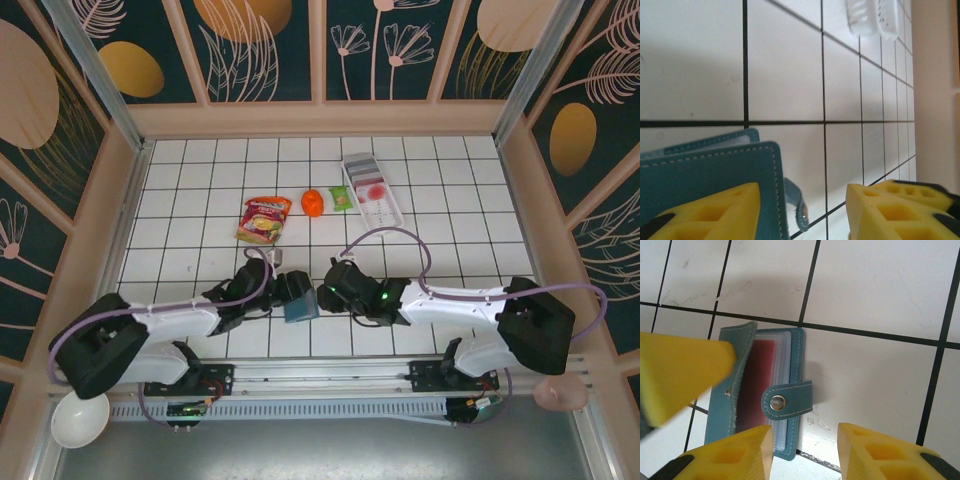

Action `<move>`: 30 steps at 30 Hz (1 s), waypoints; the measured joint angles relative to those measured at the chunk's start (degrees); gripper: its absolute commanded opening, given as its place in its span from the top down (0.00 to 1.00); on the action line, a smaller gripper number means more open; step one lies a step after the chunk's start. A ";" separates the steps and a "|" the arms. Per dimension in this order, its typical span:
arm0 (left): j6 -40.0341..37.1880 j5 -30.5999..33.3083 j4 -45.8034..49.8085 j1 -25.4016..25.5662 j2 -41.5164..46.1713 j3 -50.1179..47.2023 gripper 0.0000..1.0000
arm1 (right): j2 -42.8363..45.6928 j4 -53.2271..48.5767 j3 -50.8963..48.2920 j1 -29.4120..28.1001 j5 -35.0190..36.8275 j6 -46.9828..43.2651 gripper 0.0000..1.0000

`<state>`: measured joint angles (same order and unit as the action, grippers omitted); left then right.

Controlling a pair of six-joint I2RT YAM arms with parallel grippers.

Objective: Put the credit cards into the card holder

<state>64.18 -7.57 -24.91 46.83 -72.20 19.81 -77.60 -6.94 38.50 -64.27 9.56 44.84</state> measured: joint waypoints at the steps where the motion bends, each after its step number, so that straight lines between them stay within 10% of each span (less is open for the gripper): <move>1: -0.28 1.25 1.73 0.00 1.86 0.59 0.54 | 0.11 0.00 0.00 0.00 0.00 0.00 0.61; 10: -2.75 11.87 17.44 0.00 14.01 3.76 0.84 | 0.28 -1.25 0.44 0.00 0.02 -0.33 0.61; 30: -10.78 7.85 21.09 0.00 2.97 -0.81 0.58 | -8.68 -3.13 7.28 2.75 -1.20 -2.62 0.59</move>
<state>53.41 0.27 -3.81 46.83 -69.23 19.00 -86.28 -10.07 45.78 -61.52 8.36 42.22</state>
